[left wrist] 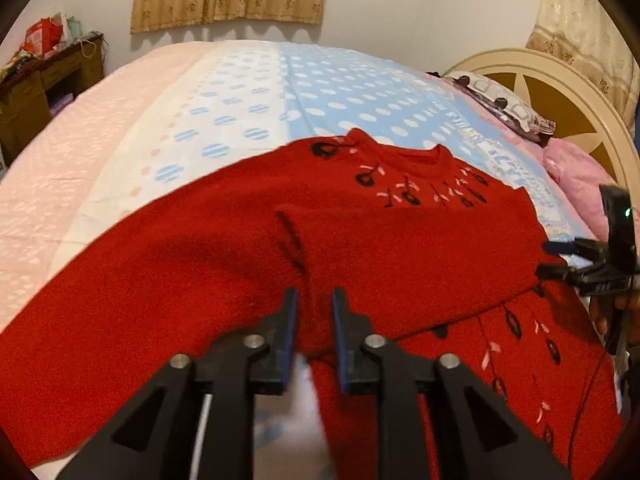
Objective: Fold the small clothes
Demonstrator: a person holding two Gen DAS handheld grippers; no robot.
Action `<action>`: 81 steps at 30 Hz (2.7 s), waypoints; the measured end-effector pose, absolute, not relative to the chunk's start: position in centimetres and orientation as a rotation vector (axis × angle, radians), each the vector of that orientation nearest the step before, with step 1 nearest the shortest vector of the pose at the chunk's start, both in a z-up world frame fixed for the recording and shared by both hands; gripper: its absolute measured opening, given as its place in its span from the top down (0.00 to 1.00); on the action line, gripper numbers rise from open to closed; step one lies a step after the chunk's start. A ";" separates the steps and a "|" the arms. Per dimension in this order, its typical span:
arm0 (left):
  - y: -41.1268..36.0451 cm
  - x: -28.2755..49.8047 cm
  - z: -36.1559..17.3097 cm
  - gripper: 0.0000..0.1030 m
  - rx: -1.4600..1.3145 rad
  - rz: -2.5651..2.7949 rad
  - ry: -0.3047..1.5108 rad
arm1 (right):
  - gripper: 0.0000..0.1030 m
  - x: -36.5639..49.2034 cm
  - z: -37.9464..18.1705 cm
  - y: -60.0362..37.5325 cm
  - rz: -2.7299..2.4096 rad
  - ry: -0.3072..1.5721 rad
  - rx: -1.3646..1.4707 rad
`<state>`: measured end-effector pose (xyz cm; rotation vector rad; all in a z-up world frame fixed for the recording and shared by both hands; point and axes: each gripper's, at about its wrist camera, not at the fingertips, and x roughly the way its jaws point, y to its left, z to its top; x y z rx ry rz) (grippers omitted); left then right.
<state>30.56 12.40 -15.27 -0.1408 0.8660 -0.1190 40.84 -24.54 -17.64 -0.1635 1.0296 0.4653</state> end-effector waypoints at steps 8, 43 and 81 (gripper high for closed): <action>12.5 28.6 -15.1 0.56 -0.091 -0.100 0.852 | 0.19 37.1 -17.4 -25.0 0.468 0.974 -0.310; 29.9 16.1 -13.1 0.32 -0.136 0.458 0.810 | 0.15 37.6 -17.1 -11.8 0.643 0.996 -0.362; 34.7 17.0 -14.1 0.84 -0.338 0.425 0.825 | 0.13 29.1 -15.1 -4.5 0.798 0.880 -0.365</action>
